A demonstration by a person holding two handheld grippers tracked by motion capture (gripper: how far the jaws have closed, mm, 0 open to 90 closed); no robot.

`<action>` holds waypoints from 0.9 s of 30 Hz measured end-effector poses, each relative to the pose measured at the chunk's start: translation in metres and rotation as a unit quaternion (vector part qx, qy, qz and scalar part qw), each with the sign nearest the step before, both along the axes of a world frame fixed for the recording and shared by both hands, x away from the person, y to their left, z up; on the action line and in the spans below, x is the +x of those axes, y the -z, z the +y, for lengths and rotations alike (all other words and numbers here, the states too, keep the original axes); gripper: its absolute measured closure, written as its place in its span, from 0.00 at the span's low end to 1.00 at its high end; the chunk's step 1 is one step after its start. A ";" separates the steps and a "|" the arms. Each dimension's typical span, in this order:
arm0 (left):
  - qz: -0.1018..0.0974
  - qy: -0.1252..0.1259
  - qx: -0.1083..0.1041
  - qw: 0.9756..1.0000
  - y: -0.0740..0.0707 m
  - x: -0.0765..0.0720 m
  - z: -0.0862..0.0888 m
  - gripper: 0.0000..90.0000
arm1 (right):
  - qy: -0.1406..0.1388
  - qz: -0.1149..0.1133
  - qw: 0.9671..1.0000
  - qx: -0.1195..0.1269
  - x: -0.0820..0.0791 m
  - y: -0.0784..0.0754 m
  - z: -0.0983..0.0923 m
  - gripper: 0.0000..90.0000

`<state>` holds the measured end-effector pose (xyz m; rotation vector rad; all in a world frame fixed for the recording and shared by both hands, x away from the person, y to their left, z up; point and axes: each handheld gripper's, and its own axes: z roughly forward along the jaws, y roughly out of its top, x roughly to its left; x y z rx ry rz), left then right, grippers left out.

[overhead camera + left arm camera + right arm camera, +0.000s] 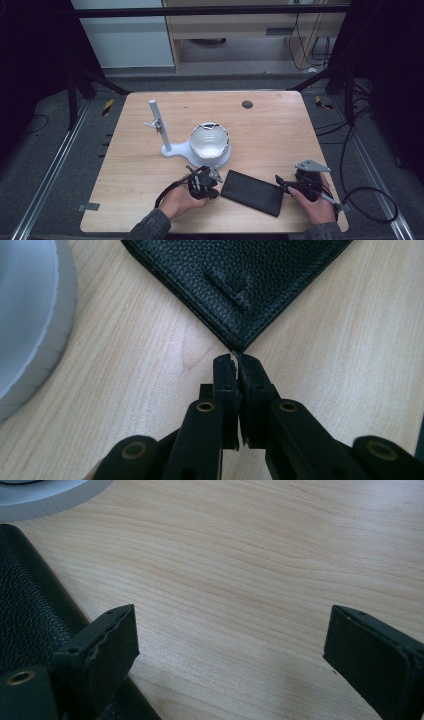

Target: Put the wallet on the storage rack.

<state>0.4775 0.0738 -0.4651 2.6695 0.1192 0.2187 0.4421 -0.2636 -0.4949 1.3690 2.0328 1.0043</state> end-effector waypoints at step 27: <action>0.087 -0.119 -0.086 0.985 -0.004 -0.018 -0.004 0.95 | -0.051 -0.003 0.999 0.008 -0.008 -0.010 0.020 0.10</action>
